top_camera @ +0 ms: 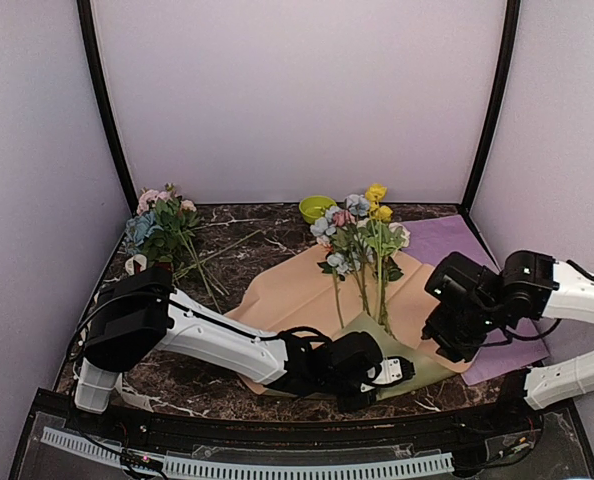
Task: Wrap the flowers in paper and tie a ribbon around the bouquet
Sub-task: Press the fold line of the 1/4-folded wrapping paper.
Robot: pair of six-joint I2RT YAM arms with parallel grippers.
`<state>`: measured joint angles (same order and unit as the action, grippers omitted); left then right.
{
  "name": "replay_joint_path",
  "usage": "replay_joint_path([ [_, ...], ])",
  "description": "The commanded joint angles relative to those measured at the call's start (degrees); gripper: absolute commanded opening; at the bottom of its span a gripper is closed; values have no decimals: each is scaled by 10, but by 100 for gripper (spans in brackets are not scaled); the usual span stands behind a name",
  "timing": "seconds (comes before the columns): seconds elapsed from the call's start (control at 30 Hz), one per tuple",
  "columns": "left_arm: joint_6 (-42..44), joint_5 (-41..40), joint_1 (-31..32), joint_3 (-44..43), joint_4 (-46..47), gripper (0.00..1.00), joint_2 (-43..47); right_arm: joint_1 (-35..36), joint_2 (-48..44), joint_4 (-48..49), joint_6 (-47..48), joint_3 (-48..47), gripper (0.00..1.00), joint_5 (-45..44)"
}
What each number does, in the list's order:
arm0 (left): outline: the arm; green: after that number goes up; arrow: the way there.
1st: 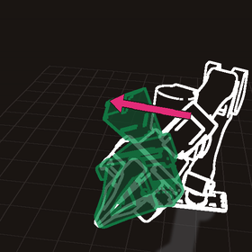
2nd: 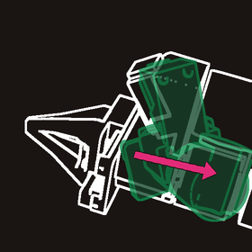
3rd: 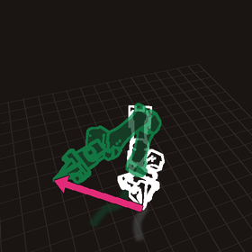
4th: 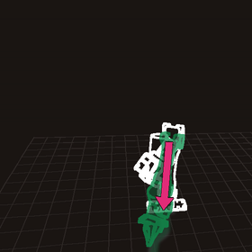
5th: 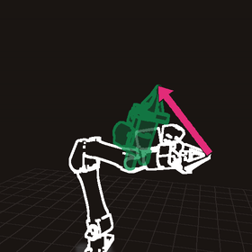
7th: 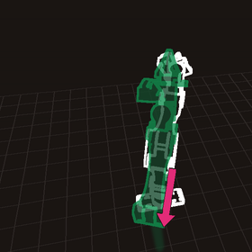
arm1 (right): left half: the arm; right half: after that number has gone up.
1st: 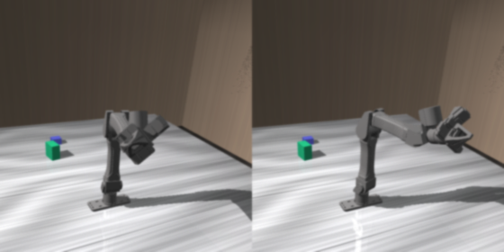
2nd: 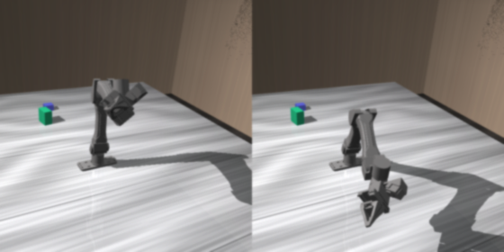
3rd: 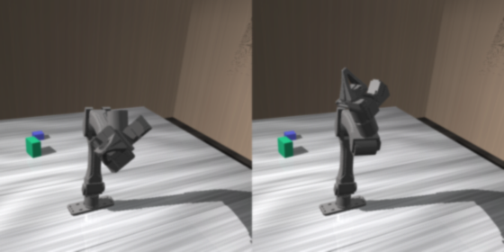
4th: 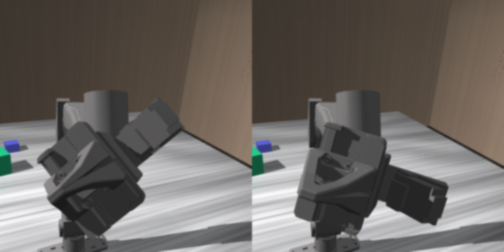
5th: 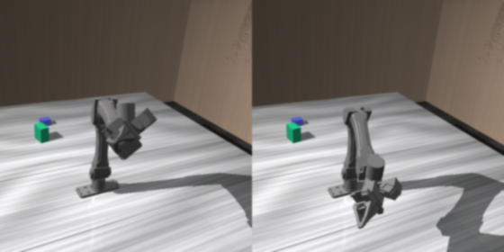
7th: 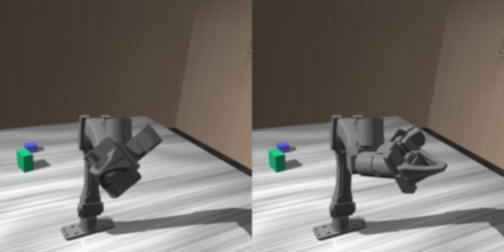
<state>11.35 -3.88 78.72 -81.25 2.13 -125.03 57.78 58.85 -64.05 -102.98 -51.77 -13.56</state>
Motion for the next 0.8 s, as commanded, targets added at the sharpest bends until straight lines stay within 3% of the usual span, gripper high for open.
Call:
replay_joint_path([
  [0.0,0,4,-6,20,-28,9,-2,20,-3,172,-6,107,27,62],
  [0.1,-1,5,-5,20,-28,9,-2,20,-4,290,-18,176,0,95],
  [0.3,-2,10,-6,21,-27,9,-3,20,29,331,5,199,0,92],
  [0.6,-4,7,-10,22,-37,9,-2,19,35,181,-8,203,0,103],
  [0.77,-4,8,-10,22,-37,9,-1,19,23,176,-6,251,0,147],
])
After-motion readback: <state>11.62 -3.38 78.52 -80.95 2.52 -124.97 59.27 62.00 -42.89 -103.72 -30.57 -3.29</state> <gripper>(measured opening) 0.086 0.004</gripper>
